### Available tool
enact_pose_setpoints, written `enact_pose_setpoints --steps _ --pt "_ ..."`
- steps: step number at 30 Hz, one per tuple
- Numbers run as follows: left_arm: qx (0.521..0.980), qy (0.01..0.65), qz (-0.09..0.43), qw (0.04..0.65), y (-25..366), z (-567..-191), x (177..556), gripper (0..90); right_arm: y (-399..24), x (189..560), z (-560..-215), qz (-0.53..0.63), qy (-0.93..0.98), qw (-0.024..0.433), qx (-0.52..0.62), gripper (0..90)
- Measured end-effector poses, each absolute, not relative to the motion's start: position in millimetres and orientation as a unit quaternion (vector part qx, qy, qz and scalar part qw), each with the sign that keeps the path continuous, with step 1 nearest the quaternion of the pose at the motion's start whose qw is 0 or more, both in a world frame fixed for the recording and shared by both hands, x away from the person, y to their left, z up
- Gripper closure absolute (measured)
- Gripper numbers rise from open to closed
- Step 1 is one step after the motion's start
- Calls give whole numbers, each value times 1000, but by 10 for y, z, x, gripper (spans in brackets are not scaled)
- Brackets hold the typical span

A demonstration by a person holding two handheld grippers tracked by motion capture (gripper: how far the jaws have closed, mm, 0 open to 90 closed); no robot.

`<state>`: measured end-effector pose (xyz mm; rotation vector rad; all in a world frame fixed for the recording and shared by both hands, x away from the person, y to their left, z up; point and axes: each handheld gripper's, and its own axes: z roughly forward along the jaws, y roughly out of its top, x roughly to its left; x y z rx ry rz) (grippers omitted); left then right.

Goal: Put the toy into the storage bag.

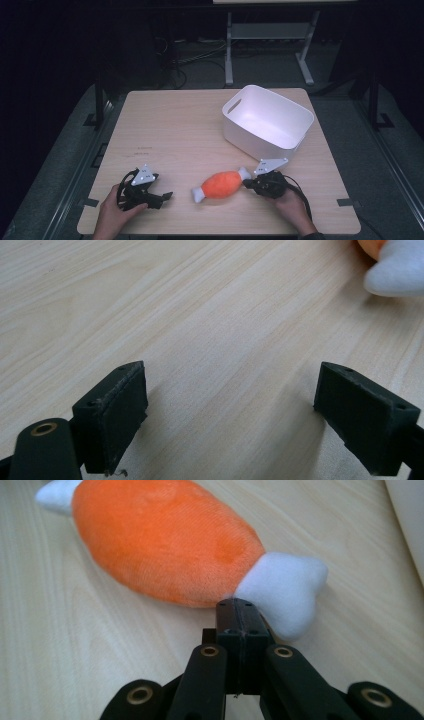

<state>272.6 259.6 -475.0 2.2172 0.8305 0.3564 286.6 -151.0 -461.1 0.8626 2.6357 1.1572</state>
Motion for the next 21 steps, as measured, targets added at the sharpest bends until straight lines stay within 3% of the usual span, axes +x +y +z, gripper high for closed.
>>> enact_pose_setpoints --steps 21 --pt "862 323 139 366 2595 -4751 2726 128 -1268 3213 -4595 381 872 87 295 895"
